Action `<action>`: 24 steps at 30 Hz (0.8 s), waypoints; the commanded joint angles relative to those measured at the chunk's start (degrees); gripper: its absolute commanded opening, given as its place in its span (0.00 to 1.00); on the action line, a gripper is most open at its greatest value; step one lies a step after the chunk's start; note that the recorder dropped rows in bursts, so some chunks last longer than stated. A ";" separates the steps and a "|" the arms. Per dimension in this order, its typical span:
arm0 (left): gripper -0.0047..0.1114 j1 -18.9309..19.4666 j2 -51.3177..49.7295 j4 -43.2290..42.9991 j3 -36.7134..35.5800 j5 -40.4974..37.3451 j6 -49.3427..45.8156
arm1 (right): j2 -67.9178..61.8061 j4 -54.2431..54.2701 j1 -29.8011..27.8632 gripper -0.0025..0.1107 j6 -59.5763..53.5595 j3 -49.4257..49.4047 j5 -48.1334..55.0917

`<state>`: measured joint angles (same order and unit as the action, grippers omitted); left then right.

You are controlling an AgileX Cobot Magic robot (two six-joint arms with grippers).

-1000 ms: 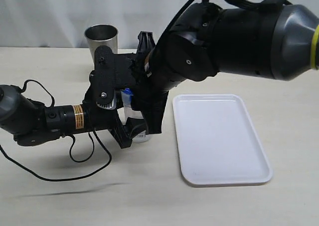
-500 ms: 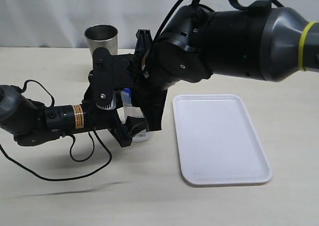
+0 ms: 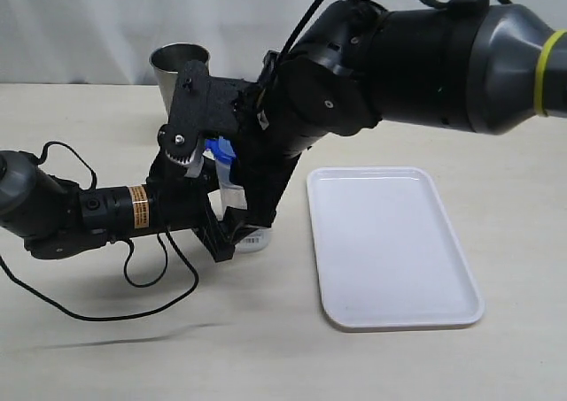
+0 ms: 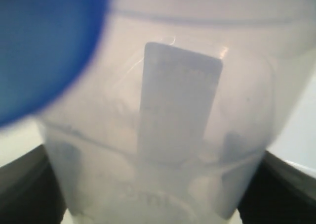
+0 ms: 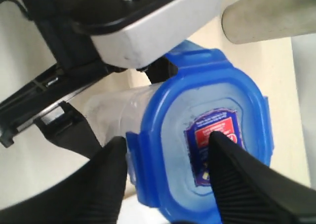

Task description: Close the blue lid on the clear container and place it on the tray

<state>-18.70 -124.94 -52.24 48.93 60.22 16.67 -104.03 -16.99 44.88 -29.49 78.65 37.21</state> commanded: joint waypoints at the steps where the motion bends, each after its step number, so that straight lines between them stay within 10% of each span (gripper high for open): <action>1: 0.04 -0.53 0.59 -3.61 -0.10 3.93 -1.37 | -2.11 13.75 -3.84 0.47 -0.30 1.95 8.30; 10: 0.04 -0.53 0.59 -3.61 -0.10 3.93 -1.37 | -1.52 44.68 -10.21 0.47 -18.42 8.21 16.59; 24: 0.04 -0.53 0.59 -9.31 -0.10 4.84 -21.01 | 2.78 44.22 -14.64 0.47 -15.56 18.15 32.03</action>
<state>-18.80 -124.94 -58.78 48.93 63.19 1.00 -102.01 29.68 32.28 -47.77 94.55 64.28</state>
